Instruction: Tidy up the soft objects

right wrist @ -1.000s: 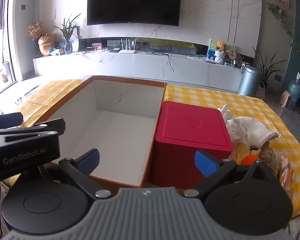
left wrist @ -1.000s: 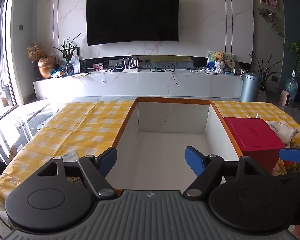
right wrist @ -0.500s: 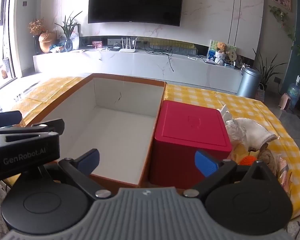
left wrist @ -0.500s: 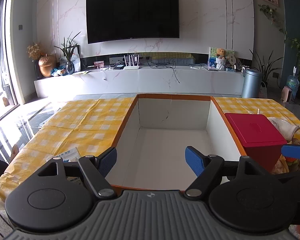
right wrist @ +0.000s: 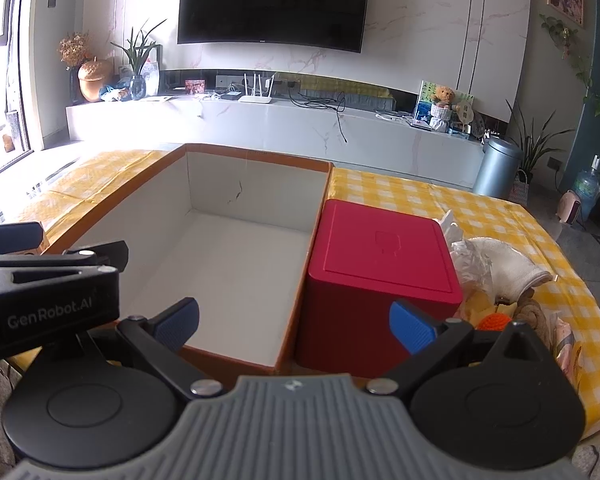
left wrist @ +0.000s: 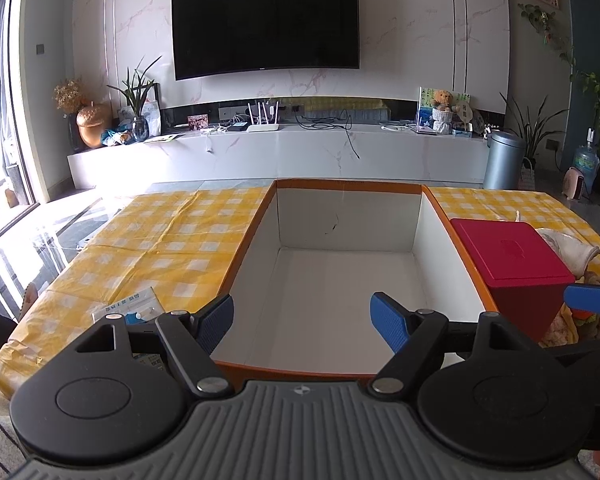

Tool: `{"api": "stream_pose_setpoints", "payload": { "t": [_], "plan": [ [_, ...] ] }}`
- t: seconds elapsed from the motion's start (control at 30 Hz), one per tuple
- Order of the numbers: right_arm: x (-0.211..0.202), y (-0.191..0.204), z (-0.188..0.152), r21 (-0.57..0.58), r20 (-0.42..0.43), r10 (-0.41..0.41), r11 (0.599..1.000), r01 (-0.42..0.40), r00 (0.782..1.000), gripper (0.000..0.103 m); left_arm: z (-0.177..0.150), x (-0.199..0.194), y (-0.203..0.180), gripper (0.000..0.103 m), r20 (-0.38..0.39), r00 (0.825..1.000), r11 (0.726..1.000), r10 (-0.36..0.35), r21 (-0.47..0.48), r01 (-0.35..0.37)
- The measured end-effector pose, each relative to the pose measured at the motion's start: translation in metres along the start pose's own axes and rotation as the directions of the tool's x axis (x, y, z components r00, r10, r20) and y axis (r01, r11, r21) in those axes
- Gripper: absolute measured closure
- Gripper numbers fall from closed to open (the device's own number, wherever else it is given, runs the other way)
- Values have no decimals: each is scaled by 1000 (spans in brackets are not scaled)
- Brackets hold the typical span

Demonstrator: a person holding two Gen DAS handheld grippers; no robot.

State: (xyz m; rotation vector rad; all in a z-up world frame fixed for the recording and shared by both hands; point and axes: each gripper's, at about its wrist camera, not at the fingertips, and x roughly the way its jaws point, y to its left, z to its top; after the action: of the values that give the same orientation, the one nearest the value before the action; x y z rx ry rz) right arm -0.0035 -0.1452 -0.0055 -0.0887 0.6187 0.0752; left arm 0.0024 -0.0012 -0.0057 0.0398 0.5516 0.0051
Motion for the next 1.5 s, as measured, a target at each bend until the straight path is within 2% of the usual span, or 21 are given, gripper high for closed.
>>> {"api": "stream_pose_setpoints", "payload": {
  "t": [1.5],
  "plan": [
    [3,0,-5,-23,-19,-9,1000,9,1000,3,-5,5,-2,11,-32,999,1000,15,20,-14]
  ]
}}
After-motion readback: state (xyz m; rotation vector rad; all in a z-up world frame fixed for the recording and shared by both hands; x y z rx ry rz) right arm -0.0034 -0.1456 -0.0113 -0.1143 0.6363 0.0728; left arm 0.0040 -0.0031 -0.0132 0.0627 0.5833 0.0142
